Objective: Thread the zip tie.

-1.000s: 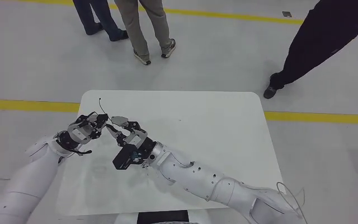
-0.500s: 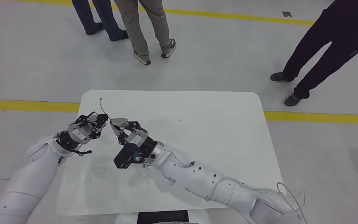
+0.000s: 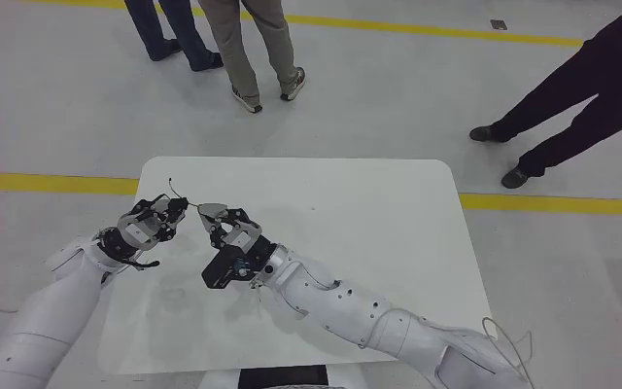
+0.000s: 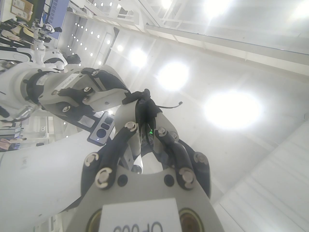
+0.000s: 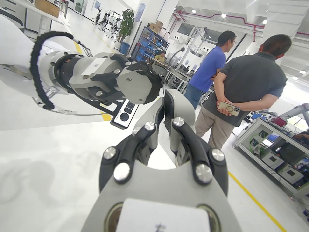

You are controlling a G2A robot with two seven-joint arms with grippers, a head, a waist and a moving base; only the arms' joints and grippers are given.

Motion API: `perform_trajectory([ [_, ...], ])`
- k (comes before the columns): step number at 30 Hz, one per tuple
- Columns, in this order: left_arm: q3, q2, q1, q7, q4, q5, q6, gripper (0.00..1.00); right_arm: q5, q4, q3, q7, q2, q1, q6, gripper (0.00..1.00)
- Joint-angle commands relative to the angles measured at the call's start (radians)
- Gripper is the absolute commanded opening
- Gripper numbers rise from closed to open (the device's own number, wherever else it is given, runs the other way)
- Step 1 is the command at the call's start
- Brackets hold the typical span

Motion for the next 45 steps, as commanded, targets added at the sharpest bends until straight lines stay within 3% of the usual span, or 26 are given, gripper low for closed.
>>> perform_trajectory([
  [1, 0.0, 0.0, 0.0, 0.0, 0.0, 0.0, 0.0, 0.0, 0.0, 0.0, 0.004, 0.002, 0.003, -0.003, 0.0, 0.0],
  [22, 0.0, 0.0, 0.0, 0.0, 0.0, 0.0, 0.0, 0.0, 0.0, -0.016, 0.079, 0.027, 0.039, -0.078, 0.0, 0.0],
  [45, 0.0, 0.0, 0.0, 0.0, 0.0, 0.0, 0.0, 0.0, 0.0, -0.036, 0.093, 0.047, 0.066, -0.101, 0.0, 0.0],
])
